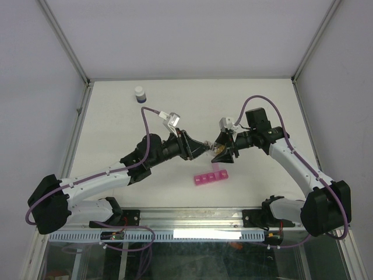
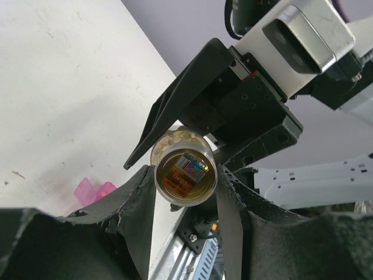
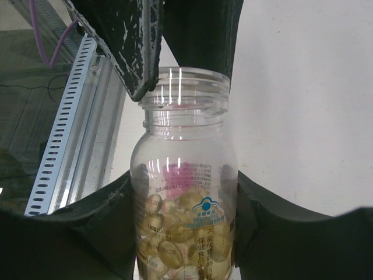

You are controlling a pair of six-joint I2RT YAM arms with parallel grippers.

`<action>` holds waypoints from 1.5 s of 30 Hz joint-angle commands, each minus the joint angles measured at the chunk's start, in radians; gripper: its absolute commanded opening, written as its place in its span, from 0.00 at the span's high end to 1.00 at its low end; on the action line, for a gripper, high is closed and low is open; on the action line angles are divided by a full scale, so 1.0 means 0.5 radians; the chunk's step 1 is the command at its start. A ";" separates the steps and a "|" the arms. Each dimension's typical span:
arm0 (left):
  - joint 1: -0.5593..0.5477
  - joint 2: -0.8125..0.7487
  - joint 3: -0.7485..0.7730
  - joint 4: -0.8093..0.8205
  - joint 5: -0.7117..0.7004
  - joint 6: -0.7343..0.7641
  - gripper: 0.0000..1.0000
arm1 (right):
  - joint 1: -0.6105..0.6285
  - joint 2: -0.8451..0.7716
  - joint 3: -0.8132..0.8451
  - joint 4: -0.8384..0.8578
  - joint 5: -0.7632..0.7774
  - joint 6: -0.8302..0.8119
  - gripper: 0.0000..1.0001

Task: Sort the pills into containers

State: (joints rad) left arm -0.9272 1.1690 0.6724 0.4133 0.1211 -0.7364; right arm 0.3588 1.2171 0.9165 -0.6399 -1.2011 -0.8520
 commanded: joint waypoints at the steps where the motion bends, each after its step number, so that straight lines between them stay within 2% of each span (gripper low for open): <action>1: -0.014 -0.080 0.120 -0.052 -0.202 -0.212 0.94 | -0.014 -0.016 0.056 0.102 -0.065 0.075 1.00; 10: -0.011 -0.256 -0.037 -0.049 -0.396 -0.202 0.97 | -0.027 -0.031 0.055 0.103 -0.099 0.075 1.00; 13: -0.002 -0.317 -0.115 -0.101 -0.541 -0.144 0.96 | -0.039 -0.043 0.057 0.097 -0.106 0.076 1.00; 19: 0.153 -0.225 -0.251 -0.486 -0.999 -0.061 0.91 | -0.075 -0.066 0.062 0.093 -0.131 0.079 1.00; 25: 0.390 0.040 -0.152 -0.962 -1.220 -0.003 0.87 | -0.110 -0.071 0.061 0.100 -0.154 0.091 1.00; 27: 0.448 0.113 -0.120 -1.003 -1.250 0.082 0.84 | -0.118 -0.071 0.063 0.099 -0.158 0.094 1.00; 29: 0.501 0.209 -0.090 -1.039 -1.319 0.131 0.78 | -0.127 -0.071 0.065 0.103 -0.163 0.100 1.00; 30: 0.537 0.271 -0.069 -1.065 -1.351 0.145 0.69 | -0.138 -0.074 0.064 0.103 -0.170 0.104 1.00; 34: 0.649 0.556 0.081 -1.224 -1.381 0.175 0.59 | -0.199 -0.091 0.066 0.113 -0.207 0.132 1.00; 37: 0.660 0.666 0.121 -1.250 -1.363 0.163 0.45 | -0.281 -0.124 0.061 0.136 -0.245 0.163 1.00; 40: 0.658 0.619 0.142 -1.285 -1.326 0.143 0.21 | -0.362 -0.171 0.052 0.176 -0.285 0.216 1.00; 42: 0.658 0.508 0.142 -1.293 -1.258 0.150 0.08 | -0.418 -0.214 0.039 0.250 -0.296 0.313 1.00; 43: 0.658 0.429 0.143 -1.292 -1.209 0.151 0.04 | -0.444 -0.241 0.034 0.343 -0.300 0.443 1.00; 45: 0.658 0.267 0.149 -1.284 -1.090 0.162 0.01 | -0.492 -0.308 0.019 0.662 -0.256 0.828 1.00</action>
State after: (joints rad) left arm -0.5983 1.4662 0.6998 -0.2409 -0.5037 -0.6651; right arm 0.1532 1.1389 0.9154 -0.5583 -1.2930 -0.7074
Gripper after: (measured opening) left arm 0.969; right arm 0.550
